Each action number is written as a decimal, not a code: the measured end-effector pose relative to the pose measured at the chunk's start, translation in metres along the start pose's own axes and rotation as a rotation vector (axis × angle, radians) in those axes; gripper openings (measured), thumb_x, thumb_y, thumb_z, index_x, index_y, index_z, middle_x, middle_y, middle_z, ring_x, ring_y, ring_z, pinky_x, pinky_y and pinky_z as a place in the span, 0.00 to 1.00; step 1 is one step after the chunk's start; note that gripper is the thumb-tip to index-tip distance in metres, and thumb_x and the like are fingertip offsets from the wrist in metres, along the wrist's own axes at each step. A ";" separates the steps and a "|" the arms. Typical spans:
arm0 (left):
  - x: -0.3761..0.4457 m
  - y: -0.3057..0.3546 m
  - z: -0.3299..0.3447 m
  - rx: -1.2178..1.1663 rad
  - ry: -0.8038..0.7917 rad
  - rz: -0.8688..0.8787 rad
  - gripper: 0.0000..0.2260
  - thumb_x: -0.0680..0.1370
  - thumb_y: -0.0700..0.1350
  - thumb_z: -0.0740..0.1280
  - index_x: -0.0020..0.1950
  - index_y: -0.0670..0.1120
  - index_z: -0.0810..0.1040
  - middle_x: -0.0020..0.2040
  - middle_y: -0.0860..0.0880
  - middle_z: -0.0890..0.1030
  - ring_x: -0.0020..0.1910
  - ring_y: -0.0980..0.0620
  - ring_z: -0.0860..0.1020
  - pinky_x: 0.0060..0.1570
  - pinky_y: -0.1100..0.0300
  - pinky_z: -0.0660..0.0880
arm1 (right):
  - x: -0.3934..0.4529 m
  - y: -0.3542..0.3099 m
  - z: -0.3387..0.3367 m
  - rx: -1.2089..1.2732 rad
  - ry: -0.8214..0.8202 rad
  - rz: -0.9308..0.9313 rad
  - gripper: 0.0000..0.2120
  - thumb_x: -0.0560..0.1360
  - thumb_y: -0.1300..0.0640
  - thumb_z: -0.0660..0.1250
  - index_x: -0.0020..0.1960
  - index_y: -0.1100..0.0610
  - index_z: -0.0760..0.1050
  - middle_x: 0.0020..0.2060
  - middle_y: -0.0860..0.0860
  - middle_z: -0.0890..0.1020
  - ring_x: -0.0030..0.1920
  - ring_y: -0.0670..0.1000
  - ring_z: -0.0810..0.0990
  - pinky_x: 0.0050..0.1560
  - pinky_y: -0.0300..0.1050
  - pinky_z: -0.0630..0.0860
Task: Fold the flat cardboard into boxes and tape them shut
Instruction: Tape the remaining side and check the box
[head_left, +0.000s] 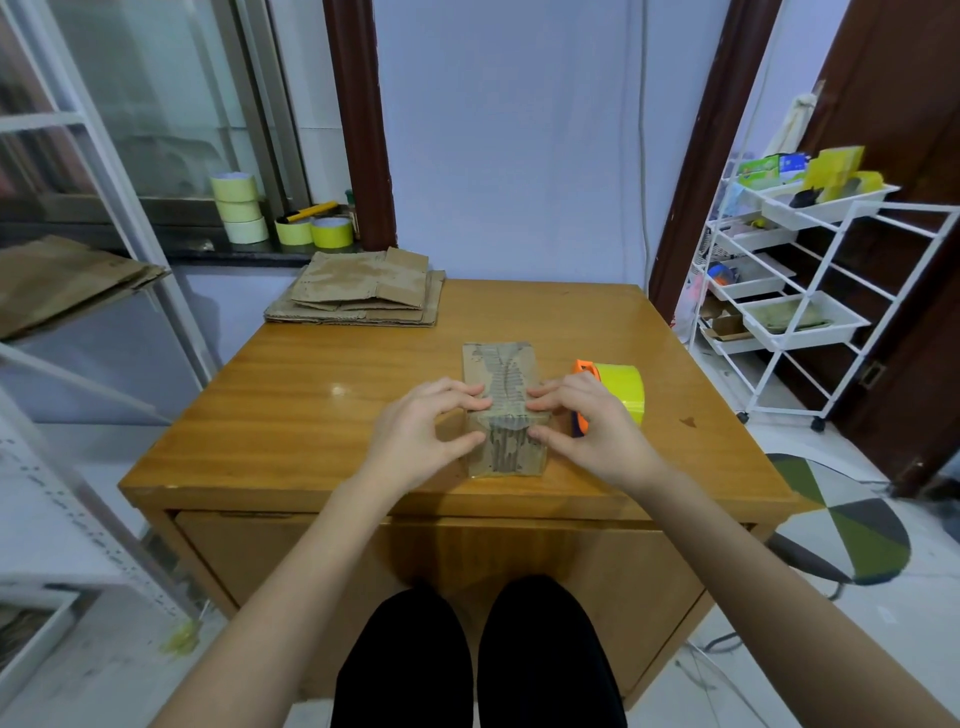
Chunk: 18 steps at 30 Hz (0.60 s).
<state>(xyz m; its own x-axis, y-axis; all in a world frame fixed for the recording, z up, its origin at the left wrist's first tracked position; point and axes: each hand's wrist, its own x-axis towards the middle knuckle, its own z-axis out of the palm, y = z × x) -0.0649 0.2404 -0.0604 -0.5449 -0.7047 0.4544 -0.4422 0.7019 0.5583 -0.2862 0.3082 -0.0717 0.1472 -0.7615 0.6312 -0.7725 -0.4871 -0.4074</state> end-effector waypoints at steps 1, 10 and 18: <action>-0.002 -0.002 0.003 -0.032 0.014 0.007 0.15 0.71 0.46 0.75 0.57 0.55 0.81 0.59 0.60 0.78 0.59 0.58 0.75 0.55 0.50 0.76 | 0.000 0.001 0.000 -0.015 0.002 -0.008 0.12 0.69 0.54 0.73 0.50 0.58 0.81 0.51 0.50 0.82 0.53 0.52 0.78 0.57 0.38 0.68; -0.013 -0.012 0.015 -0.046 0.032 0.059 0.22 0.71 0.44 0.74 0.63 0.55 0.76 0.66 0.60 0.73 0.64 0.56 0.72 0.56 0.46 0.76 | -0.006 0.003 0.005 -0.156 -0.027 -0.084 0.16 0.69 0.57 0.76 0.54 0.60 0.77 0.54 0.54 0.80 0.55 0.57 0.75 0.59 0.46 0.68; -0.012 -0.006 0.010 -0.090 0.031 0.026 0.20 0.75 0.65 0.59 0.59 0.56 0.79 0.63 0.63 0.75 0.63 0.61 0.72 0.56 0.48 0.75 | -0.003 -0.008 -0.006 -0.170 -0.169 0.004 0.25 0.68 0.38 0.71 0.54 0.58 0.75 0.54 0.51 0.78 0.58 0.53 0.72 0.58 0.46 0.70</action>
<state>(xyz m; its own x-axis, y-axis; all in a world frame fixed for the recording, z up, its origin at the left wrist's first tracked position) -0.0626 0.2456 -0.0765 -0.5326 -0.6903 0.4897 -0.3618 0.7087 0.6056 -0.2838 0.3170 -0.0663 0.2343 -0.8306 0.5051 -0.8638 -0.4163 -0.2839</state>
